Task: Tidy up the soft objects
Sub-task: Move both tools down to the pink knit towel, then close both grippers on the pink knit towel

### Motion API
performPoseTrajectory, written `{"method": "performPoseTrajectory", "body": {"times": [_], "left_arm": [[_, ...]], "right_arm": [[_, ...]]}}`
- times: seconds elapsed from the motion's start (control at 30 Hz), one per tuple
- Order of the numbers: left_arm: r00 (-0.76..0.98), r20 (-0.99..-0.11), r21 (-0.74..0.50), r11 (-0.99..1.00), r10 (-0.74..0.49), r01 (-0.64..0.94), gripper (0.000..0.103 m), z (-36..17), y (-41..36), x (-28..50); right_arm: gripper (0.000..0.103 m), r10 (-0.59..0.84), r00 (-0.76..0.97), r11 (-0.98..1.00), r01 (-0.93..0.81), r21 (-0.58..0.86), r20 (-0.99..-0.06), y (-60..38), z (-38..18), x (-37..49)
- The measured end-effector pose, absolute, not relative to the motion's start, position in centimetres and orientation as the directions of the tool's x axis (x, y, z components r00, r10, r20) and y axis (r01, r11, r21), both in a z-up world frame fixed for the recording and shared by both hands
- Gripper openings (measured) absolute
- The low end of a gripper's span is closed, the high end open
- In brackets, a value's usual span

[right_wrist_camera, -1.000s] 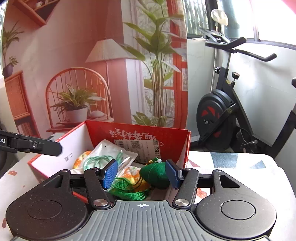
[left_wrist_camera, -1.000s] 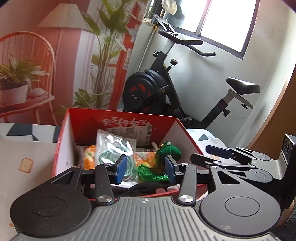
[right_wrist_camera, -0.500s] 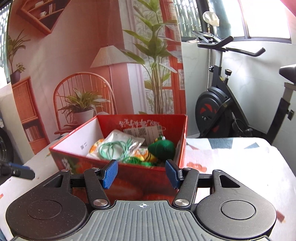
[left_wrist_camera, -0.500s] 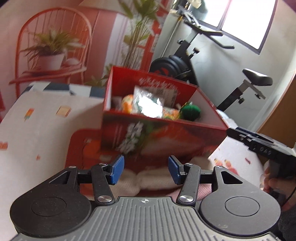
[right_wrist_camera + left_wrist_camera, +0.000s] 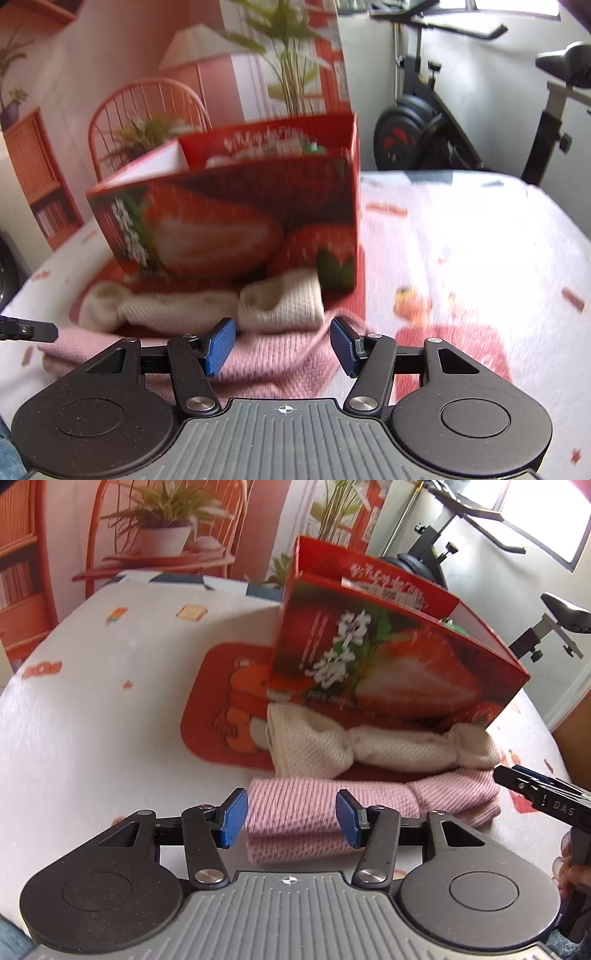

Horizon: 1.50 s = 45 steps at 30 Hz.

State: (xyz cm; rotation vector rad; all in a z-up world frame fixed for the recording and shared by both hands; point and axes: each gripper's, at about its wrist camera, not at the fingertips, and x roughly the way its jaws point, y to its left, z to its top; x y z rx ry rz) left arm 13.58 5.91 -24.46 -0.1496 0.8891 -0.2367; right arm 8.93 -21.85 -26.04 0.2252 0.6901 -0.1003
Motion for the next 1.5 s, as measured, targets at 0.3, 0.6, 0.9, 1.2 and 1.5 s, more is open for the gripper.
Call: {"method": "performPoseTrajectory", "body": {"times": [0.3, 0.6, 0.9, 1.2, 1.5], "left_arm": [[0.581, -0.771, -0.228, 0.965, -0.262, 0.133, 0.055, -26.0, 5.5, 13.7], [0.567, -0.774, -0.246, 0.959, -0.282, 0.142, 0.055, -26.9, 5.6, 13.4], [0.575, -0.772, -0.206, 0.963, -0.27, 0.175, 0.059, -27.1, 4.8, 13.0], [0.576, -0.771, -0.205, 0.962, -0.272, 0.179, 0.059, -27.2, 4.8, 13.0], [0.577, -0.77, -0.2, 0.962, -0.273, 0.188, 0.064, -27.3, 4.6, 12.9]], "right_arm": [[0.057, -0.026, 0.718, 0.978, 0.164, 0.133, -0.696, -21.1, -27.8, 10.2], [0.062, -0.028, 0.699, 0.985, 0.14, 0.098, -0.715, -20.4, -28.6, 10.0], [0.062, -0.034, 0.69, 0.992, 0.113, 0.062, -0.723, -19.5, -28.6, 9.2], [0.062, -0.033, 0.69, 0.991, 0.117, 0.066, -0.723, -19.6, -28.7, 9.1], [0.056, -0.012, 0.687, 0.99, 0.11, 0.088, -0.727, -19.6, -28.6, 9.0]]}}
